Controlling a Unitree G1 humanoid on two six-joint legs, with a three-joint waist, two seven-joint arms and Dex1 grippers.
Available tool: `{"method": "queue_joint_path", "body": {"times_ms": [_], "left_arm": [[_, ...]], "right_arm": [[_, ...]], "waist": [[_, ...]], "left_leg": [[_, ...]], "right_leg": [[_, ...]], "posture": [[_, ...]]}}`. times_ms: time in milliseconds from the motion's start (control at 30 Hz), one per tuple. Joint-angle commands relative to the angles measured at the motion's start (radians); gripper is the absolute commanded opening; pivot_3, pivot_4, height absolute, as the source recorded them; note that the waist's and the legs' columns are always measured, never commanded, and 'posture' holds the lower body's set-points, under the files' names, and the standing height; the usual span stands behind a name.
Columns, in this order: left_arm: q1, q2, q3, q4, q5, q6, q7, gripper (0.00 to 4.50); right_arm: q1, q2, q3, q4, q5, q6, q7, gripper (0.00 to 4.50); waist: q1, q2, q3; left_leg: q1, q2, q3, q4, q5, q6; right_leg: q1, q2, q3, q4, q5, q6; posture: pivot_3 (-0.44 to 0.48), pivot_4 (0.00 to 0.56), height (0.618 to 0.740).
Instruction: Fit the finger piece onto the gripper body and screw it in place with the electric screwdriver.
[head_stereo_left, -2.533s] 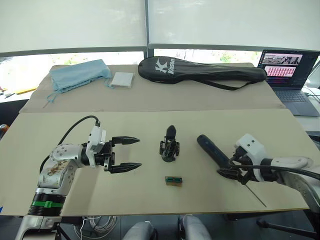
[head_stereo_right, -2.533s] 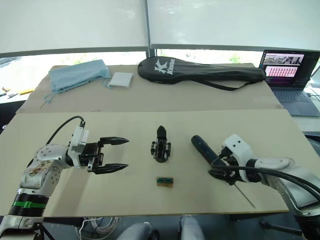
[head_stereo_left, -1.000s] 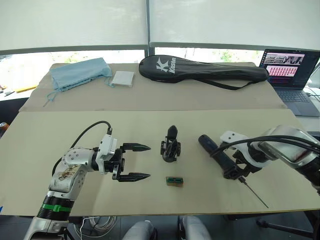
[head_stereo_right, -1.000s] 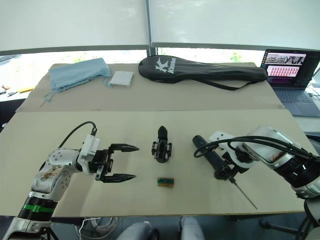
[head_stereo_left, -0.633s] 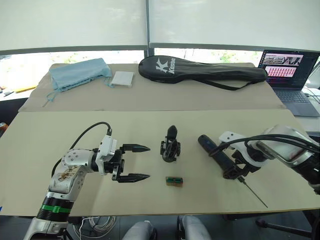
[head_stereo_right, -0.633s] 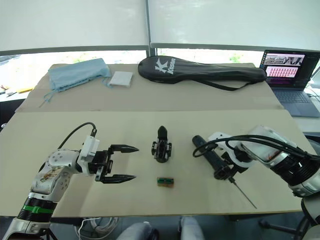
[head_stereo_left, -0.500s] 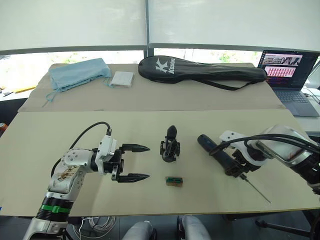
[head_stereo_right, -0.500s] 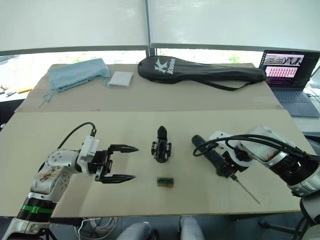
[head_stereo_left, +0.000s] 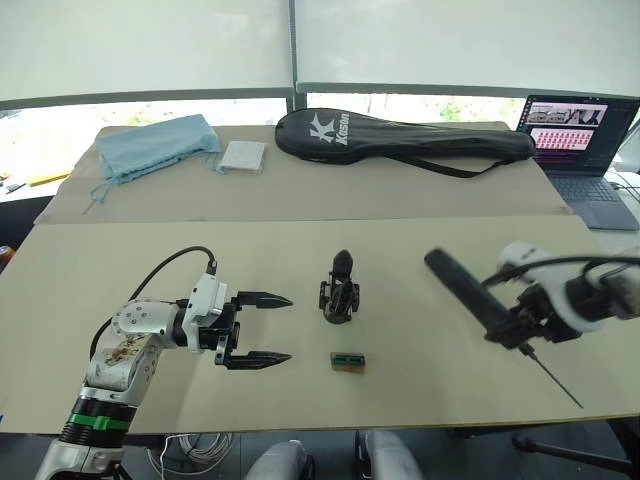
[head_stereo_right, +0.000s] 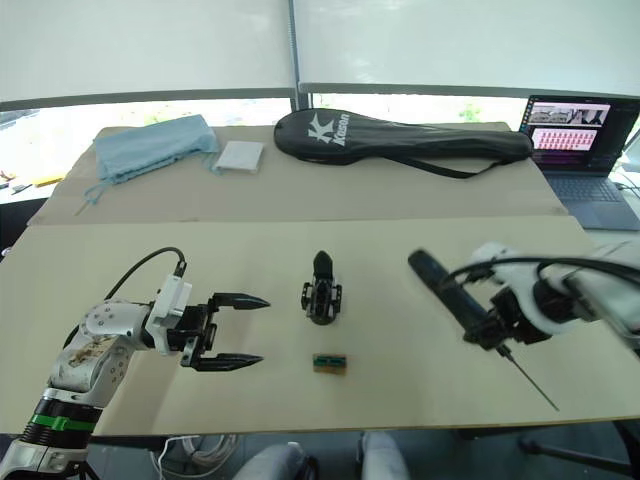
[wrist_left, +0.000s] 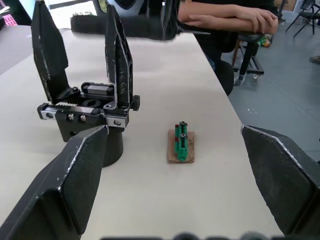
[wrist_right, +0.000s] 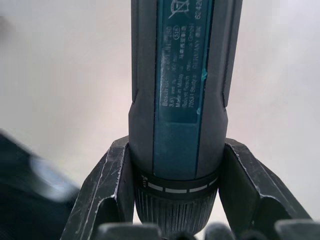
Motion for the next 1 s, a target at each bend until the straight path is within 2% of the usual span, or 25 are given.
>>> {"method": "queue_joint_path", "body": {"times_ms": [33, 100, 167, 267, 333, 433, 533, 633, 800, 1000], "left_arm": [[0.008, 0.021, 0.022, 0.026, 0.019, -0.023, 0.005, 4.50], [0.010, 0.013, 0.021, 0.049, 0.033, -0.038, 0.014, 4.50], [0.018, 0.016, 0.007, 0.068, 0.060, -0.076, 0.000, 4.50], [0.030, 0.032, -0.033, 0.093, 0.129, -0.159, -0.031, 4.50], [0.027, 0.016, -0.050, 0.100, 0.155, -0.178, -0.010, 4.50], [0.023, -0.009, -0.074, 0.113, 0.199, -0.212, 0.029, 4.50], [0.036, -0.033, -0.120, 0.102, 0.224, -0.191, 0.051, 4.50], [0.022, -0.053, -0.154, 0.103, 0.236, -0.151, 0.074, 4.50], [0.008, -0.082, -0.198, 0.105, 0.257, -0.130, 0.104, 4.50], [-0.003, -0.141, -0.254, 0.101, 0.292, -0.101, 0.160, 4.50]], "right_arm": [[0.178, 0.056, -0.378, -0.081, 0.061, -0.024, 0.037, 1.91], [0.272, 0.156, -0.536, -0.174, 0.098, -0.079, 0.033, 1.91], [0.292, 0.283, -0.640, -0.247, 0.149, -0.144, 0.000, 1.91], [0.256, 0.501, -0.737, -0.331, 0.275, -0.251, -0.099, 1.91], [0.292, 0.657, -0.758, -0.435, 0.353, -0.378, -0.142, 1.91], [0.398, 0.750, -0.673, -0.557, 0.253, -0.573, -0.143, 1.91], [0.440, 0.834, -0.461, -0.587, 0.082, -0.881, -0.052, 1.91], [0.451, 0.876, -0.288, -0.546, -0.028, -1.069, 0.002, 1.91], [0.462, 0.882, -0.142, -0.471, -0.087, -1.212, 0.023, 1.91], [0.465, 0.848, -0.074, -0.403, -0.077, -1.272, 0.043, 1.91]], "waist": [[0.006, 0.000, 0.000], [0.014, 0.000, 0.000], [0.017, 0.000, 0.000], [0.011, 0.001, 0.000], [0.011, 0.001, 0.000], [0.018, 0.001, -0.001], [0.010, 0.001, -0.001], [-0.002, 0.001, -0.001], [-0.004, 0.001, 0.000], [-0.002, 0.001, 0.000]], "left_leg": [[0.000, 0.000, 0.000, 0.000, 0.000, 0.000], [0.000, 0.000, -0.001, 0.001, 0.000, 0.000], [0.000, 0.000, -0.001, 0.002, 0.000, 0.001], [0.001, -0.001, 0.000, 0.003, 0.000, 0.001], [0.001, 0.000, 0.000, 0.002, 0.000, 0.000], [0.003, -0.001, -0.001, 0.001, 0.000, 0.001], [0.004, -0.003, 0.001, 0.003, 0.000, 0.001], [0.009, -0.004, 0.003, 0.003, 0.000, 0.001], [0.016, -0.003, 0.003, 0.002, 0.000, 0.000], [0.015, -0.004, 0.003, 0.002, 0.000, 0.000]], "right_leg": [[0.000, 0.000, 0.000, 0.000, 0.000, 0.000], [0.001, 0.000, 0.000, 0.000, 0.000, 0.000], [0.001, 0.000, 0.000, 0.000, 0.000, 0.001], [0.001, 0.000, 0.001, 0.002, 0.001, 0.001], [0.002, 0.000, 0.001, 0.002, 0.001, 0.001], [0.002, 0.001, 0.000, 0.004, 0.001, 0.001], [0.002, 0.000, 0.000, 0.005, 0.001, 0.001], [0.005, 0.000, -0.001, 0.006, 0.001, 0.003], [0.009, 0.001, 0.000, 0.009, 0.000, 0.002], [0.008, 0.001, 0.000, 0.010, 0.000, 0.002]], "posture": [[0.000, 0.150, 0.740], [0.000, 0.150, 0.740], [0.000, 0.150, 0.740], [0.000, 0.150, 0.740], [0.000, 0.150, 0.740], [0.000, 0.150, 0.740], [0.000, 0.150, 0.740], [0.000, 0.150, 0.740], [0.000, 0.150, 0.740], [0.000, 0.150, 0.740]]}}
